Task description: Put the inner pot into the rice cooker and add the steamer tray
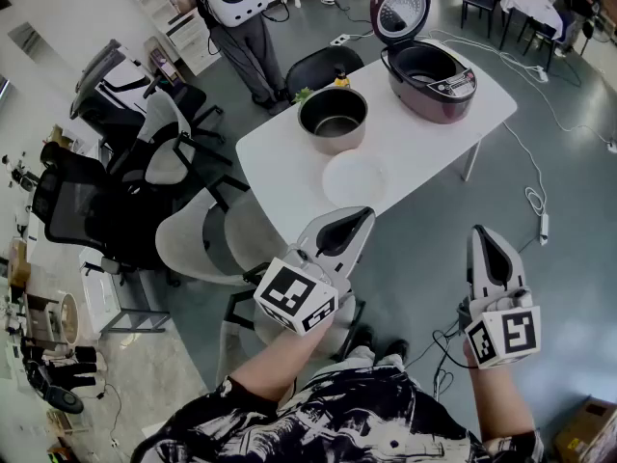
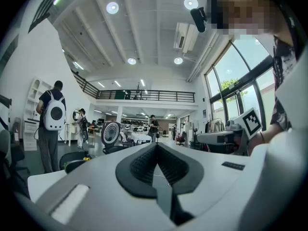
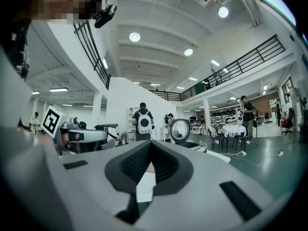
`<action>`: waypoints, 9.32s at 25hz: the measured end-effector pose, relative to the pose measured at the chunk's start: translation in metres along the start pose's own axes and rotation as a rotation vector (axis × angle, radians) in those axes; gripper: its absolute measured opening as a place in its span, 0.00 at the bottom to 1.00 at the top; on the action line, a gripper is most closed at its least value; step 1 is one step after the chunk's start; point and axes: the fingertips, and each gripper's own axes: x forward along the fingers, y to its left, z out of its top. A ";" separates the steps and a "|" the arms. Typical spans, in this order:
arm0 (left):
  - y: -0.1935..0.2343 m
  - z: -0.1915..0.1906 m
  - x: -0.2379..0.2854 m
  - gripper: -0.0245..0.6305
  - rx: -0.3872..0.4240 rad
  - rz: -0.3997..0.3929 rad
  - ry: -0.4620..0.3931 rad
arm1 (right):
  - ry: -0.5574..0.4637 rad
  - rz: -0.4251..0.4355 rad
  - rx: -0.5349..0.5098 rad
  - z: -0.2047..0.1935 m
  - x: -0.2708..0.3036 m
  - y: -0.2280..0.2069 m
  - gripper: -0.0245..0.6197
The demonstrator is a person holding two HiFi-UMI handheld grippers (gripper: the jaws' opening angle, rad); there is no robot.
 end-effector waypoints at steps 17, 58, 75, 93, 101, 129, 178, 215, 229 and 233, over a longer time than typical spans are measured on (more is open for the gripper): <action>0.001 0.001 -0.002 0.04 -0.010 0.000 -0.008 | -0.151 0.201 0.096 0.022 0.013 0.024 0.84; -0.030 -0.028 0.213 0.04 -0.002 -0.094 0.010 | -0.089 0.053 0.006 0.004 0.034 -0.206 0.89; 0.012 -0.019 0.374 0.04 -0.019 -0.149 0.022 | -0.070 0.015 -0.018 0.027 0.133 -0.341 0.89; -0.043 0.006 0.527 0.04 0.026 0.212 0.020 | -0.076 0.404 -0.023 0.051 0.182 -0.525 0.89; 0.022 -0.004 0.511 0.04 0.023 0.375 0.014 | -0.077 0.570 -0.014 0.041 0.261 -0.493 0.89; 0.201 0.016 0.470 0.04 0.044 0.824 -0.007 | -0.075 1.111 -0.076 0.048 0.447 -0.389 0.89; 0.179 -0.039 0.289 0.04 0.102 1.118 -0.027 | 0.893 0.965 0.156 -0.227 0.615 -0.030 0.89; 0.183 -0.080 0.230 0.04 -0.017 1.185 -0.071 | 1.261 0.503 -0.246 -0.352 0.654 -0.047 0.05; 0.190 -0.043 0.283 0.04 0.063 1.071 -0.060 | 1.191 0.658 -0.108 -0.262 0.651 -0.062 0.05; 0.193 -0.027 0.308 0.04 0.106 1.020 -0.069 | 1.157 0.695 -0.048 -0.215 0.654 -0.084 0.05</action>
